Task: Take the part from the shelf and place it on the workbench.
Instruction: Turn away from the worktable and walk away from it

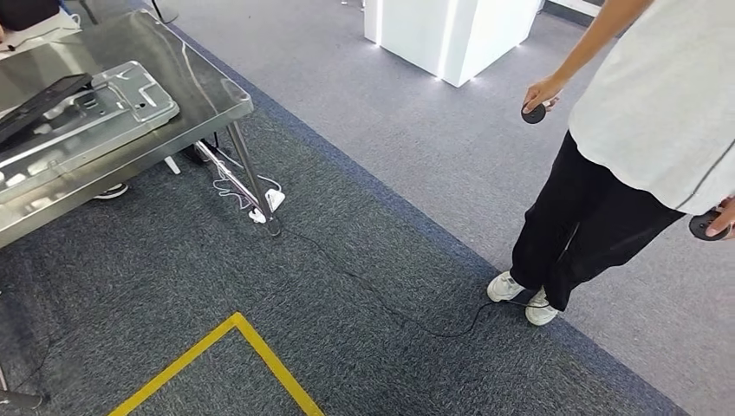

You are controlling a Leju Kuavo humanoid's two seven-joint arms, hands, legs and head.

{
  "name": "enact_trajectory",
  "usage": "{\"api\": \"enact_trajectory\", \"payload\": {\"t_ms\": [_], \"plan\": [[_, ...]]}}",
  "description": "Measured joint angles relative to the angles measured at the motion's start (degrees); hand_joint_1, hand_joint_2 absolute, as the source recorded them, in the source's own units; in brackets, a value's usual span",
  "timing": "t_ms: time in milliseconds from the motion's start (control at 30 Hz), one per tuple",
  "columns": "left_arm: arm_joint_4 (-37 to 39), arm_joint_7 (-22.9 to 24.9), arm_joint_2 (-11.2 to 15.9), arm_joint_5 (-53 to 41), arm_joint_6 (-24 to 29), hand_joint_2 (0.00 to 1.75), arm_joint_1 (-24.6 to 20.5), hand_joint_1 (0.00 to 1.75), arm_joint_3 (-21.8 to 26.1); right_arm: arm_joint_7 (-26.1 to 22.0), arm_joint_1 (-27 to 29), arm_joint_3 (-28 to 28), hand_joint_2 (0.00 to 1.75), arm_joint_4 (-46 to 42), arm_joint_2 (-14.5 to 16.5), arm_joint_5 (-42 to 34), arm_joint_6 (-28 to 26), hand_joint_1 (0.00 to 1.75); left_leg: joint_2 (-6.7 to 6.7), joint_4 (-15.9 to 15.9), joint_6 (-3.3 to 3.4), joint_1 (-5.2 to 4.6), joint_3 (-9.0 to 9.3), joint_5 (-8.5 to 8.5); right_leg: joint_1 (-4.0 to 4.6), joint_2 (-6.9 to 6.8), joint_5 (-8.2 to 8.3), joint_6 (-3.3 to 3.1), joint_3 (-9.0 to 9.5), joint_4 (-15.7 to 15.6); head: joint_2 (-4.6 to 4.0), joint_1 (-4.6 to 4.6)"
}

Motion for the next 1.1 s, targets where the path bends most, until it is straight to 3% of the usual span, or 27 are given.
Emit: {"api": "enact_trajectory", "payload": {"t_ms": [33, 100, 167, 233, 300, 367, 400, 433, 467, 500, 600, 667, 733, 800, 867, 933, 967, 1000, 1033, 1100], "plan": [[0.00, 0.25, 0.07, -0.04, 0.00, 0.00, 0.02, 0.00, 0.01, 0.06, -0.01, -0.03, 0.00, 0.00, 0.08, 0.08, 0.01, 0.00, -0.48, -3.72, 0.20, 0.00, 1.40, 2.53, 0.00, 0.67, -0.11, 0.07, 0.04, 0.19, 0.00, 0.00], [0.00, 0.51, 0.28, -0.08, 0.00, 0.00, 0.05, 0.00, 0.12, 0.17, -0.06, -0.04, 0.00, 0.01, 0.28, 0.22, 0.04, 0.00, -2.38, -10.36, 0.70, -0.05, 4.00, 5.48, 0.07, 1.82, -0.36, 0.43, -0.14, 0.69, 0.00, 0.01], [0.00, 0.54, 0.48, -0.07, 0.00, 0.00, -0.03, 0.00, 0.35, 0.04, -0.07, -0.05, 0.00, 0.01, 0.40, 0.39, 0.11, 0.00, -3.35, -12.41, 1.13, -0.26, 4.72, 5.66, -0.07, 2.70, -0.36, 1.06, -0.54, 0.93, 0.00, 0.01], [0.00, 0.15, 0.57, -0.06, 0.00, 0.00, -0.25, 0.00, 0.56, -0.11, 0.04, -0.06, 0.00, 0.01, 0.39, 0.67, 0.18, 0.00, -2.49, -12.97, 1.73, -0.26, 4.97, 6.03, -0.27, 3.25, -0.25, 1.80, -0.74, 0.89, 0.00, 0.01], [0.00, -0.87, 0.57, -0.22, 0.05, 0.00, -0.37, 0.00, 0.71, -0.20, 0.03, -0.07, 0.00, 0.02, 0.36, 1.01, 0.19, 0.00, -1.36, -13.76, 2.58, -0.03, 5.36, 6.52, -0.14, 1.54, -1.64, 2.29, -1.73, 2.97, 0.00, 0.07], [0.00, -2.09, 0.48, -0.49, 0.23, 0.00, -0.40, 0.00, 0.81, -0.28, -0.16, -0.08, 0.00, 0.02, 0.35, 1.29, 0.30, 0.00, -0.10, -14.07, 3.05, -0.04, 5.46, 6.65, -0.12, -1.02, -5.08, 2.59, -4.88, 9.37, 0.00, 0.14], [0.00, -2.73, 0.44, -0.57, 0.40, 0.00, -0.38, 0.00, 0.85, -0.34, -0.23, -0.07, 0.00, 0.02, 0.35, 1.52, 0.46, 0.00, 0.56, -14.06, 3.12, -0.09, 5.44, 6.60, -0.21, -1.62, -6.66, 2.77, -6.81, 13.11, 0.00, 0.15], [0.00, -3.40, 0.41, -0.57, 0.60, 0.00, -0.38, 0.00, 0.90, -0.42, -0.25, -0.07, 0.00, 0.02, 0.35, 1.83, 0.66, 0.00, 1.23, -14.05, 3.12, -0.12, 5.46, 6.53, -0.33, -1.97, -7.40, 2.94, -8.19, 15.77, 0.00, 0.15], [0.00, -4.12, 0.38, -0.52, 0.78, 0.00, -0.40, 0.00, 0.94, -0.52, -0.22, -0.06, 0.00, 0.02, 0.33, 2.19, 0.86, 0.00, 1.85, -14.04, 3.08, -0.12, 5.51, 6.44, -0.46, -2.24, -7.00, 3.08, -8.57, 16.39, 0.00, 0.14], [0.00, -4.72, 0.36, -0.48, 0.92, 0.00, -0.46, 0.00, 0.98, -0.61, -0.18, -0.05, 0.00, 0.02, 0.30, 2.54, 1.01, 0.00, 2.39, -14.04, 2.99, -0.10, 5.64, 6.32, -0.59, -2.54, -5.59, 3.17, -7.75, 14.77, 0.00, 0.15], [0.00, -5.48, 0.24, -0.38, 1.07, 0.00, -0.58, 0.00, 1.03, -0.76, -0.18, -0.05, 0.00, 0.02, 0.14, 3.04, 1.14, 0.00, 3.77, -13.93, 2.22, -0.22, 6.24, 5.69, -0.59, -4.82, -0.67, 2.80, -1.84, 3.41, 0.00, 0.14], [0.00, -5.57, 0.22, -0.32, 1.12, 0.00, -0.70, 0.00, 1.08, -0.80, -0.25, -0.05, 0.00, 0.01, 0.11, 3.12, 1.16, 0.00, 4.50, -13.88, 1.47, -0.41, 6.47, 5.28, -0.23, -5.42, -0.21, 2.18, -0.52, 0.56, 0.00, 0.10], [-0.01, -5.63, 0.21, -0.25, 1.17, 0.00, -0.94, 0.00, 1.13, -0.82, -0.15, -0.05, 0.00, 0.02, 0.11, 3.13, 1.18, 0.00, 5.00, -13.89, 0.78, -0.33, 6.80, 5.00, -0.14, -4.43, -0.11, 1.53, -0.62, 0.49, 0.00, 0.08], [-0.01, -5.63, 0.20, -0.21, 1.23, 0.00, -1.07, 0.00, 1.16, -0.77, -0.10, -0.05, 0.00, 0.02, 0.10, 3.13, 1.17, 0.00, 3.49, -12.11, 0.21, -0.08, 6.36, 3.47, -0.35, -3.60, 0.13, 0.73, -0.50, 0.15, 0.00, 0.07], [0.00, -5.17, 0.20, -0.11, 1.26, 0.00, -0.99, 0.00, 1.28, -0.60, -0.17, -0.05, 0.00, 0.01, 0.09, 3.13, 1.10, 0.00, 1.06, -6.02, -0.08, 0.07, 3.60, -0.12, -0.36, -2.74, 0.27, 0.17, -0.46, -0.04, 0.00, 0.07], [0.00, -3.26, 0.20, -0.15, 0.99, 0.00, -0.78, 0.00, 1.38, -0.61, -0.21, -0.05, 0.00, 0.00, 0.08, 3.17, 0.93, 0.00, 0.22, 1.34, -0.09, 0.07, -0.13, -2.90, -0.10, -1.58, 0.22, -0.04, -0.51, 0.04, 0.00, 0.08], [0.00, -1.84, 0.20, -0.22, 0.76, 0.00, -0.64, 0.00, 1.41, -0.69, -0.20, -0.05, 0.00, 0.00, 0.07, 3.22, 0.82, 0.00, 0.13, 2.81, -0.02, 0.06, -1.07, -2.67, 0.02, -0.90, 0.18, -0.10, -0.49, 0.13, 0.00, 0.07], [0.00, -0.52, 0.20, -0.26, 0.51, 0.00, -0.49, 0.00, 1.45, -0.76, -0.17, -0.05, 0.00, 0.00, 0.04, 3.32, 0.71, 0.00, 0.05, 2.11, 0.11, 0.06, -1.02, -1.30, 0.10, -0.17, 0.11, -0.12, -0.44, 0.27, 0.00, 0.07], [0.00, 0.43, 0.20, -0.27, 0.31, 0.00, -0.35, 0.00, 1.52, -0.78, -0.15, -0.05, 0.00, 0.00, 0.01, 3.45, 0.60, 0.00, -0.23, -0.80, 0.32, 0.06, 0.05, 0.97, 0.14, 0.55, 0.01, -0.10, -0.38, 0.43, 0.00, 0.07], [0.00, 1.22, 0.25, -0.27, 0.09, 0.00, -0.05, 0.00, 1.75, -0.53, -0.11, -0.05, 0.00, 0.01, -0.05, 3.83, 0.42, 0.00, -2.44, -8.50, 0.88, 0.06, 3.00, 4.90, 0.18, 1.80, -0.20, 0.12, -0.48, 0.84, 0.00, 0.07]]}}
